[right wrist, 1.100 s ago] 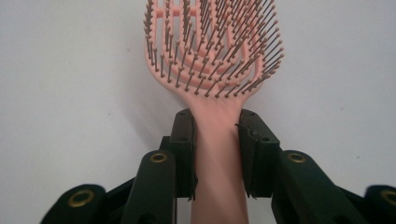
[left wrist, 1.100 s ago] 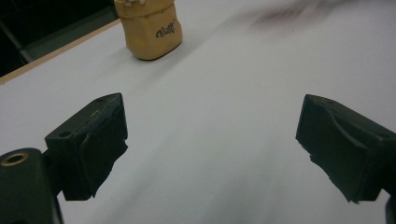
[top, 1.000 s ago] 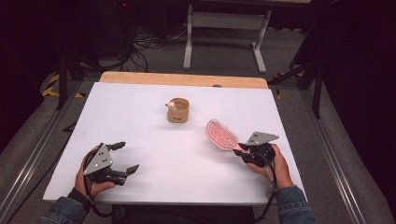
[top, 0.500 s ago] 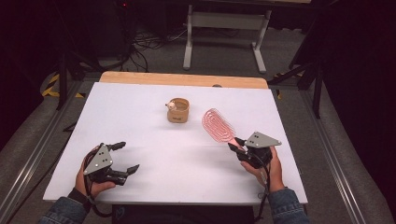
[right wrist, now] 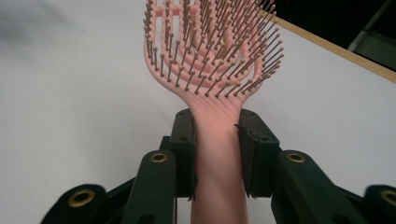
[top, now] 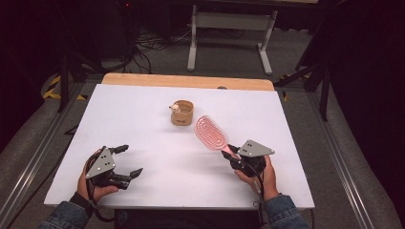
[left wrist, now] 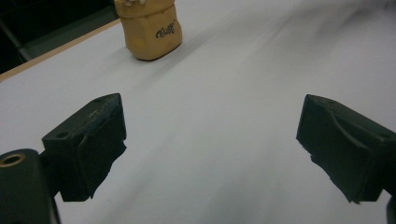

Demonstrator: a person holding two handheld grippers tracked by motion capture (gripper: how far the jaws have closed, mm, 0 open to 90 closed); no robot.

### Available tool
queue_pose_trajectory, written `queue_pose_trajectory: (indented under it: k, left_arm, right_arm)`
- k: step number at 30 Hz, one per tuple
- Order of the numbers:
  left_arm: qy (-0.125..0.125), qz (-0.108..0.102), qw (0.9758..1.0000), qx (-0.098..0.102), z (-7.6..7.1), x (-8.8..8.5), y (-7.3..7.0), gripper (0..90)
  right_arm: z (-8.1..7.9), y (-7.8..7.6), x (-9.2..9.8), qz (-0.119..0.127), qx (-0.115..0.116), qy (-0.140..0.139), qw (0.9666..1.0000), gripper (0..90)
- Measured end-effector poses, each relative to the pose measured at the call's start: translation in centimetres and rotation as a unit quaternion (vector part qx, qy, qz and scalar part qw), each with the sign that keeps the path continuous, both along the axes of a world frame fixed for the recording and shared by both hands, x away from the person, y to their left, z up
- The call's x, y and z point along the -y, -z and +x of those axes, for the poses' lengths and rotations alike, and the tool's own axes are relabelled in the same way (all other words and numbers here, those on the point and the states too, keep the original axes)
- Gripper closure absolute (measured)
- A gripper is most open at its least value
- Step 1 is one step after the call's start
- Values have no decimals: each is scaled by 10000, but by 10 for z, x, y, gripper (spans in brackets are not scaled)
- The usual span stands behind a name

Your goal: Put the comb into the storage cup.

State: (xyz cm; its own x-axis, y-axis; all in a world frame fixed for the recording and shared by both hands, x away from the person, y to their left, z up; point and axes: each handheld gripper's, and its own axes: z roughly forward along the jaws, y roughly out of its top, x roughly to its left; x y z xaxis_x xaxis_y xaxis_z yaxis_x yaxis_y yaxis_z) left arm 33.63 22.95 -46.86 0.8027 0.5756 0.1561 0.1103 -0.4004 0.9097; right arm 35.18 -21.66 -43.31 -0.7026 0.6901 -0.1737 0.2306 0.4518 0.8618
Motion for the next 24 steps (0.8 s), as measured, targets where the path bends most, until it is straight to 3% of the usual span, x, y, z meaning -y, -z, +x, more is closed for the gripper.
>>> queue_pose_trajectory:
  k: [6, 11, 19, 24]
  left_arm:
    - [39, -21, 10000, -5, 0, 3, -1, 96]
    - [84, -196, 9998, -1, 0, 6, -6, 103]
    - [165, -270, 9992, -257, 10, 22, -13, 100]
    - [195, -255, 9991, -266, 15, 31, -16, 112]
  right_arm:
    - [-5, 5, -14, -19, 54, -116, 9999, 700]
    - [-9, 6, -22, -37, 113, -148, 9998, 700]
    - [-10, 6, -31, 23, 235, -161, 9996, 700]
    - [-8, 8, -36, -22, 257, -173, 9995, 699]
